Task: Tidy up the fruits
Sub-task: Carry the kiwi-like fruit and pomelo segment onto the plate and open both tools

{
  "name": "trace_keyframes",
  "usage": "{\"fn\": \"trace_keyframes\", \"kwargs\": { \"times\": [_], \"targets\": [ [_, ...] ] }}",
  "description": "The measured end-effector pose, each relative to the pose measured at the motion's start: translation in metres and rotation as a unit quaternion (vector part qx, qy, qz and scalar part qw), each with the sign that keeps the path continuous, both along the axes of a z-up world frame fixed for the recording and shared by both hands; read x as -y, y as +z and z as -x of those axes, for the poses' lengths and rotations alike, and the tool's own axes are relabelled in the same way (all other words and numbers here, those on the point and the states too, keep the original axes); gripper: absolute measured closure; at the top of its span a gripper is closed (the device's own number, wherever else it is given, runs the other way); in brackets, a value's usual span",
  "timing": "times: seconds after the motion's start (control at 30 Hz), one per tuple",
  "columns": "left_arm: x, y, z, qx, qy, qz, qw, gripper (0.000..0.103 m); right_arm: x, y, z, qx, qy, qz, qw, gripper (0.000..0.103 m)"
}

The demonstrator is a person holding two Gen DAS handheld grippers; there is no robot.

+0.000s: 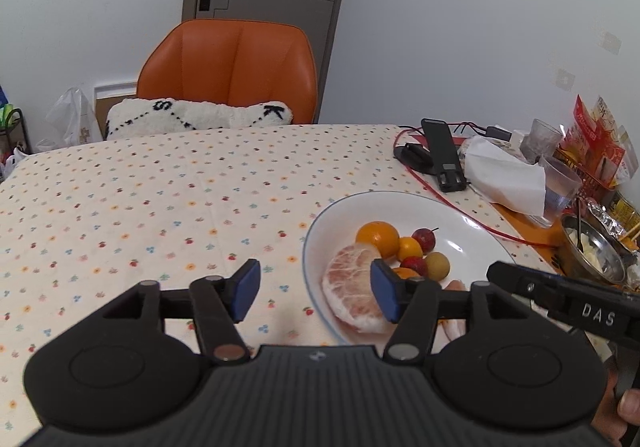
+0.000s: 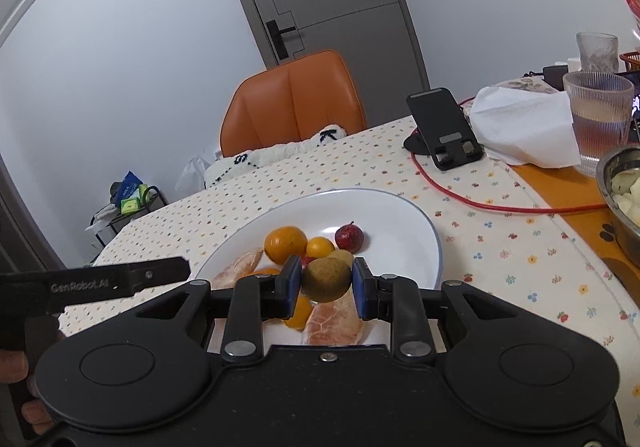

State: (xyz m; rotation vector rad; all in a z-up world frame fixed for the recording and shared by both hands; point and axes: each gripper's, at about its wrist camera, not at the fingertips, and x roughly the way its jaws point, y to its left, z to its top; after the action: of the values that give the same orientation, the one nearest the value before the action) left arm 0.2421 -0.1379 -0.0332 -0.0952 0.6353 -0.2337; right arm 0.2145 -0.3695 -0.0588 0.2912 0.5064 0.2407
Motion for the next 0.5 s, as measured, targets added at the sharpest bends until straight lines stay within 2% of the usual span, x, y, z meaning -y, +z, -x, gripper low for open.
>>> {"fn": "trace_keyframes", "kwargs": {
  "times": [0.23,0.33,0.5],
  "targets": [
    [-0.01,0.005,0.006,0.004,0.009,0.006,0.9999,0.023,-0.003,0.001,0.001,0.001,-0.003,-0.003,1.0,0.068],
    [-0.014,0.006,0.007,0.0,0.011,0.011,0.9999,0.02,-0.004,0.001,0.002,0.002,-0.003,-0.004,1.0,0.061],
    [-0.019,0.008,0.011,-0.005,0.015,0.015,0.9998,0.018,-0.008,0.003,0.006,0.004,0.004,-0.008,1.0,0.057]
  ]
}}
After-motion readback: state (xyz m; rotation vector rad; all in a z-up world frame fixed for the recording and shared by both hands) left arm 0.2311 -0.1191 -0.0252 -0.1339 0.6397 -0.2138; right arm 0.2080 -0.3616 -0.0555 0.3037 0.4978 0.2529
